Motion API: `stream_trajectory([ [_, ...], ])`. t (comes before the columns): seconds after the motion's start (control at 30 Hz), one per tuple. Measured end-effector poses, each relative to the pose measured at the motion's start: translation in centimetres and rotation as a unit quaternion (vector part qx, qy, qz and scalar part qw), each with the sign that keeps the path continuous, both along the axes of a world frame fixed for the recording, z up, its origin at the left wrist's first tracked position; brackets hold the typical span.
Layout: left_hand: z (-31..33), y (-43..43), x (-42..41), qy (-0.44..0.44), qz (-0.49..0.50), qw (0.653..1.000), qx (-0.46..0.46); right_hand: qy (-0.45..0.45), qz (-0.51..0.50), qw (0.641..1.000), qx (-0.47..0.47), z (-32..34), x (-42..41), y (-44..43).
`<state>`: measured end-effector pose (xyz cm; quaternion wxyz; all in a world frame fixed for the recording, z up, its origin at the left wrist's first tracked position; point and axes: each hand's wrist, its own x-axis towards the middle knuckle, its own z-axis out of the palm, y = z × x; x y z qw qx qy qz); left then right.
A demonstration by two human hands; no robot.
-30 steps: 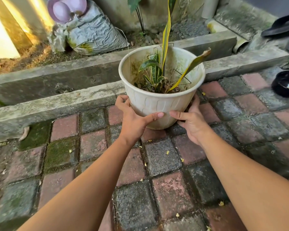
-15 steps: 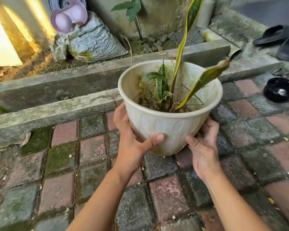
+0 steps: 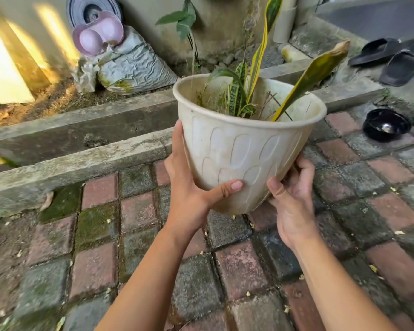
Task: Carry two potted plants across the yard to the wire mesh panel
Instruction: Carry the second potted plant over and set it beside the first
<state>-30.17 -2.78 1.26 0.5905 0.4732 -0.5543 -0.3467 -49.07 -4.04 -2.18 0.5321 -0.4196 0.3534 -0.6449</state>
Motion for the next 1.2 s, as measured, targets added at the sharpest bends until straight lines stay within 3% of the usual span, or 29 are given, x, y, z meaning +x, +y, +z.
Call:
stream_trajectory([
  [0.27, 1.5, 0.7, -0.4, -0.017, 0.015, 1.000, 0.003, 0.015, -0.004, 1.000, -0.022, 3.2, 0.3, -0.1],
  [0.43, 8.4, -0.6, -0.7, -0.024, 0.013, 1.000, -0.011, 0.000, -0.030, 0.999, -0.016, 9.8, 0.7, 0.3],
  [0.77, 34.5, 3.0, -0.2, 0.038, 0.021, 0.997, 0.067, 0.034, 0.013, 0.997, 0.069, 36.1, 1.1, 2.7],
  [1.07, 63.7, 7.9, -2.2, 0.054, 0.039, 0.994, 0.083, 0.069, 0.017, 0.996, 0.045, 66.3, -0.9, 7.5],
  [1.2, 74.1, 10.3, -3.1, 0.056, 0.020, 0.995, 0.086, 0.089, -0.025, 0.995, 0.032, 76.4, -2.6, 10.5],
])
